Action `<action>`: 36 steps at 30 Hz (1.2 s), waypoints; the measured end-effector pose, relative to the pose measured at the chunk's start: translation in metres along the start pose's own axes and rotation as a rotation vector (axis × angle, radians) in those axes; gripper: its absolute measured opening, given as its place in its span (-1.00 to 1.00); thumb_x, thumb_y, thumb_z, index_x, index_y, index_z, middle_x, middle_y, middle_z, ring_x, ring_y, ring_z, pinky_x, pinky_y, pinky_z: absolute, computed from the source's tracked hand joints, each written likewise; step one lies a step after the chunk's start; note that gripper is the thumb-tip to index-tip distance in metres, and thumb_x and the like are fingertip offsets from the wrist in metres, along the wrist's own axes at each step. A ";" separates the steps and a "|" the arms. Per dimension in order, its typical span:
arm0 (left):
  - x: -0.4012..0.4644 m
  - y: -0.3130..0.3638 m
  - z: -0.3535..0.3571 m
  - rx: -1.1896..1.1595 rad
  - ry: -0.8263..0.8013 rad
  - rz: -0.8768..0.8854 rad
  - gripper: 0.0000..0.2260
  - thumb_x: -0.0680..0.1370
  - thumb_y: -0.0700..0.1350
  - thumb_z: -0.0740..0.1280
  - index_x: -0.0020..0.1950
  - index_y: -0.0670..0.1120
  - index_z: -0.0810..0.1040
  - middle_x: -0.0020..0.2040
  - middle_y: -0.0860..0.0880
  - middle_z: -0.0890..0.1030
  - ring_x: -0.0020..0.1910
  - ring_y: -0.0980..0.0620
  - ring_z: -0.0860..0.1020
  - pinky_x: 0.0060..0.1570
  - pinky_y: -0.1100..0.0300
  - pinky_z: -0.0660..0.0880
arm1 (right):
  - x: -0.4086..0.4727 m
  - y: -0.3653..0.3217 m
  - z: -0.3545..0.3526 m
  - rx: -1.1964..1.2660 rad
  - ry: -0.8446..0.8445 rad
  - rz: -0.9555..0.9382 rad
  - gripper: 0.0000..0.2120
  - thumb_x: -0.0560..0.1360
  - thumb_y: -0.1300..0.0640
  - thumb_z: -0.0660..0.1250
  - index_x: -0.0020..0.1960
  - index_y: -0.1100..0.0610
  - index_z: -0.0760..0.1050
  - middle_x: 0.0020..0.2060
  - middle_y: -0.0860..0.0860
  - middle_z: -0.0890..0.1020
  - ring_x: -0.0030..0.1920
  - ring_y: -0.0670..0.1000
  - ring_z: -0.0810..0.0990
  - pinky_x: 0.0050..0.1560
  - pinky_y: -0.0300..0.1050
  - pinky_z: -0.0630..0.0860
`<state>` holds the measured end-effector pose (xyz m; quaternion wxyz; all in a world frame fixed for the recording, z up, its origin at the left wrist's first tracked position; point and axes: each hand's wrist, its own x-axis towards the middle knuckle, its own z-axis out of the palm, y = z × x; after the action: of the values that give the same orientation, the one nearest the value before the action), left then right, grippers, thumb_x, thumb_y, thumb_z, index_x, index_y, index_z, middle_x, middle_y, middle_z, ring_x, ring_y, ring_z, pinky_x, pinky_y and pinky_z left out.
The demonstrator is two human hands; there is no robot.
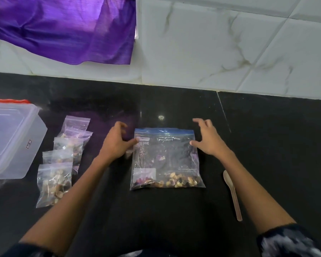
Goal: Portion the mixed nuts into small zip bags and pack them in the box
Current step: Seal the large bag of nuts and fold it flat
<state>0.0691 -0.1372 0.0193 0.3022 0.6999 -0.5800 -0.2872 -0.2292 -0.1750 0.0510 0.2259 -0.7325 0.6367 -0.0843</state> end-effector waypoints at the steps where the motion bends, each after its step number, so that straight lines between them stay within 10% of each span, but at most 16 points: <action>1: -0.017 0.004 -0.003 -0.009 -0.007 0.026 -0.59 0.36 -0.08 0.55 0.10 -0.05 0.45 -0.02 0.04 0.51 -0.12 0.02 0.51 -0.09 0.09 0.49 | -0.016 -0.003 -0.004 0.048 0.040 -0.062 -0.40 0.38 0.10 0.50 0.34 -0.01 0.33 0.25 -0.03 0.32 0.28 0.00 0.37 0.27 -0.02 0.41; 4: -0.071 0.014 -0.008 -0.016 -0.303 0.288 -0.68 0.32 -0.07 0.57 -0.05 0.08 0.51 -0.07 0.18 0.52 -0.15 0.17 0.51 -0.16 0.25 0.48 | -0.070 -0.010 -0.011 0.070 -0.153 -0.186 -0.52 0.26 -0.07 0.54 0.11 -0.12 0.44 0.15 -0.26 0.37 0.22 -0.22 0.35 0.26 -0.12 0.39; 7: -0.098 0.003 0.002 0.198 -0.525 0.473 -0.59 0.39 0.06 0.49 0.21 0.10 0.52 0.11 0.25 0.46 0.10 0.29 0.42 0.09 0.34 0.41 | -0.106 -0.004 0.009 -0.110 -0.406 -0.274 -0.43 0.29 -0.13 0.51 0.23 -0.18 0.37 0.27 -0.30 0.31 0.31 -0.24 0.28 0.33 -0.11 0.35; 13: -0.101 -0.027 0.003 0.510 -0.292 0.691 -0.59 0.56 0.13 0.09 0.26 -0.02 0.53 0.06 0.02 0.65 -0.03 0.06 0.64 -0.12 0.23 0.57 | -0.114 0.031 0.035 -0.175 -0.201 -0.356 -0.63 0.59 0.07 0.23 0.38 -0.01 0.35 0.26 -0.10 0.49 0.22 -0.11 0.47 0.25 -0.14 0.43; 19: -0.074 -0.013 0.007 0.060 -0.259 0.245 -0.77 0.56 -0.06 0.34 0.17 -0.09 0.63 0.04 0.04 0.64 -0.01 0.15 0.58 0.02 0.27 0.47 | -0.084 0.020 0.028 0.151 -0.207 -0.183 -0.79 0.62 0.05 0.15 0.23 -0.11 0.28 -0.19 0.09 0.57 -0.28 -0.03 0.51 -0.18 -0.01 0.48; 23: -0.069 -0.004 0.017 0.219 -0.046 0.120 -0.82 0.50 0.00 0.41 0.06 -0.02 0.63 -0.04 0.07 0.51 -0.09 0.08 0.55 -0.17 0.21 0.42 | -0.077 0.010 0.041 -0.050 0.017 -0.151 -0.90 0.59 0.09 0.19 0.09 -0.06 0.42 0.07 -0.05 0.40 -0.08 -0.05 0.49 -0.12 -0.07 0.51; 29: -0.071 -0.014 0.020 0.508 -0.119 0.769 -0.70 0.48 -0.06 0.19 0.03 -0.11 0.66 -0.01 -0.05 0.65 -0.11 -0.11 0.64 -0.20 0.05 0.61 | -0.088 0.011 0.057 -0.236 0.260 -0.544 -0.76 0.37 0.35 0.40 0.00 0.15 0.59 -0.06 0.03 0.62 -0.11 0.03 0.60 -0.15 -0.12 0.58; 33: -0.066 -0.022 0.009 0.593 -0.260 0.782 -0.49 0.60 0.19 0.02 0.18 -0.06 0.63 0.10 -0.01 0.66 0.02 0.02 0.65 -0.08 0.21 0.58 | -0.087 0.026 0.048 -0.230 0.058 -0.470 -0.57 0.52 -0.12 0.26 0.30 0.06 0.48 0.21 -0.07 0.56 0.18 -0.10 0.53 0.16 -0.29 0.41; 36: -0.052 -0.018 0.008 0.558 -0.300 0.725 -0.67 0.57 0.03 0.19 0.16 -0.09 0.63 0.05 -0.03 0.67 -0.02 -0.01 0.66 -0.06 0.26 0.53 | -0.072 0.022 0.041 -0.156 -0.068 -0.389 -0.64 0.56 -0.03 0.25 0.32 0.04 0.44 0.19 -0.11 0.52 0.16 -0.09 0.52 0.14 -0.28 0.41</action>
<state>0.0662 -0.0844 0.0037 0.0965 0.4578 -0.8787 -0.0948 -0.2448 -0.0980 0.0166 0.1692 -0.8594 0.4797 -0.0519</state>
